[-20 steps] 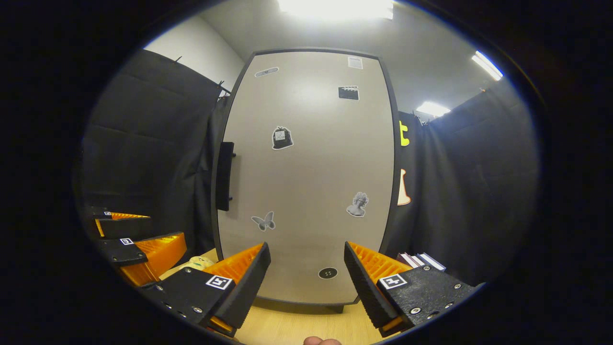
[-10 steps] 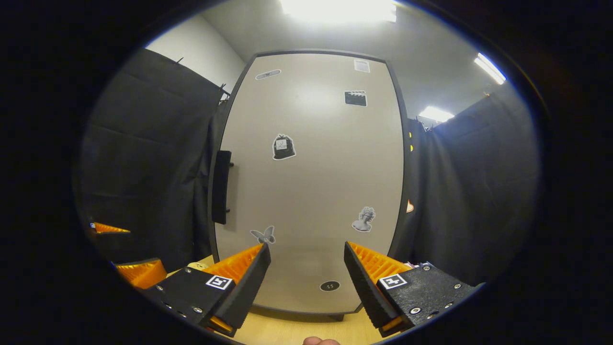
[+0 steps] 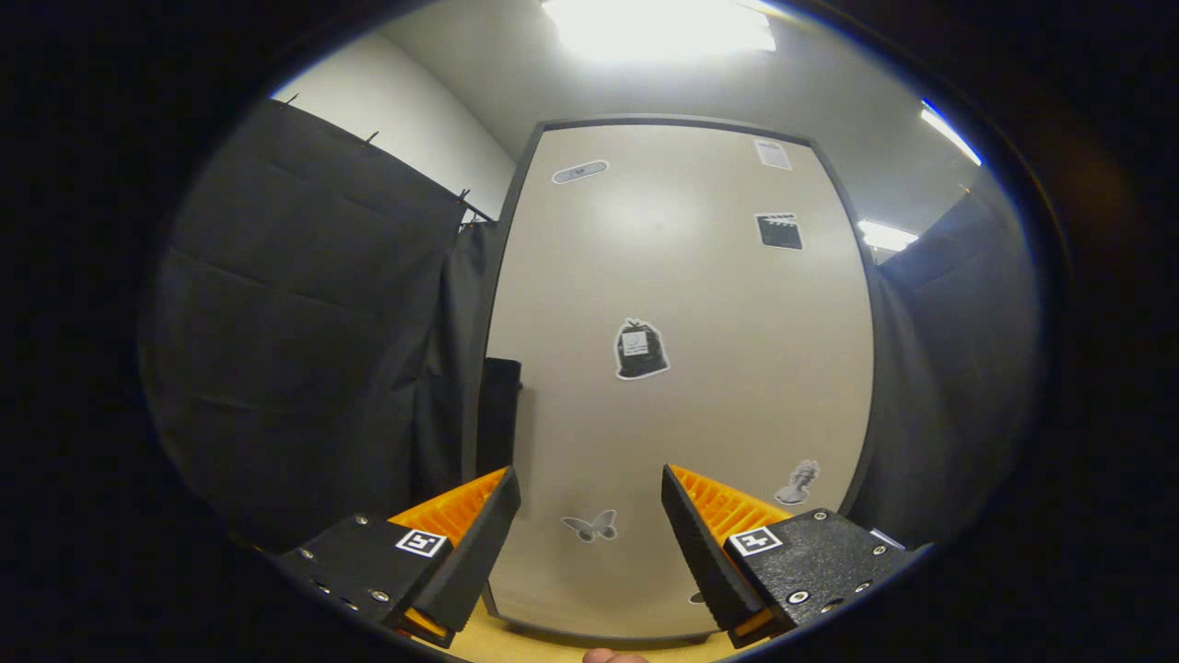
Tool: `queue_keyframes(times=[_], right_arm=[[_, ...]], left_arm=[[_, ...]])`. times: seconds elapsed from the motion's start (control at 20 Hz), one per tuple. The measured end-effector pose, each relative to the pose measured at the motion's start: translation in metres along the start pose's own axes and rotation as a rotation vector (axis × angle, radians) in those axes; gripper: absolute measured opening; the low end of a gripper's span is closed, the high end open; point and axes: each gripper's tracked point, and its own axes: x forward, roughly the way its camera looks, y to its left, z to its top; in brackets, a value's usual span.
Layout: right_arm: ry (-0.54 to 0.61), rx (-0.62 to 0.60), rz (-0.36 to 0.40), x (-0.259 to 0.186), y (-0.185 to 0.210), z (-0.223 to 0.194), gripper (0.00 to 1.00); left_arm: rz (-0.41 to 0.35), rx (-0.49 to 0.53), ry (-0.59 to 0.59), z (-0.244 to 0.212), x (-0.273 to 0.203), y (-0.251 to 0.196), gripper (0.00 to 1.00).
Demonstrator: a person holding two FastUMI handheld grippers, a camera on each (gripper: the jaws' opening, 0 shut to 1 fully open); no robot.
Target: Open the cabinet door with the right hand, grasp the bottle in the cabinet with the left hand and place it on the coaster, then close the cabinet door with the right hand.
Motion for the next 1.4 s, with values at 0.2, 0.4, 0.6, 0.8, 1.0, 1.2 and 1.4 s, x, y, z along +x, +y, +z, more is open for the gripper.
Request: queue_keyframes(times=[0.2, 0.4, 0.6, 0.8, 1.0, 1.2, 1.4], right_arm=[[-0.001, -0.006, 0.052, 0.03, 0.031, 0.002, 0.95], [0.02, -0.027, 0.083, 0.058, 0.054, -0.007, 0.94], [0.075, -0.043, 0.09, 0.074, 0.059, -0.023, 0.71], [0.109, 0.031, 0.151, 0.075, 0.061, -0.024, 0.32], [0.128, 0.031, 0.231, 0.07, 0.063, -0.025, 0.24], [0.14, 0.043, 0.29, 0.061, 0.064, -0.024, 0.21], [0.136, 0.039, 0.342, 0.046, 0.064, -0.022, 0.21]], left_arm=[[0.069, 0.043, 0.074, -0.032, -0.032, 0.026, 0.84], [0.122, 0.013, 0.116, -0.054, -0.058, 0.037, 0.84], [0.144, -0.006, 0.139, -0.063, -0.059, 0.047, 0.85], [0.134, -0.036, 0.143, -0.069, -0.059, 0.043, 0.84], [0.131, -0.062, 0.162, -0.077, -0.058, 0.038, 0.84], [0.127, -0.057, 0.138, -0.076, -0.06, 0.036, 0.84], [0.1, -0.076, 0.123, -0.079, -0.059, 0.033, 0.84]])
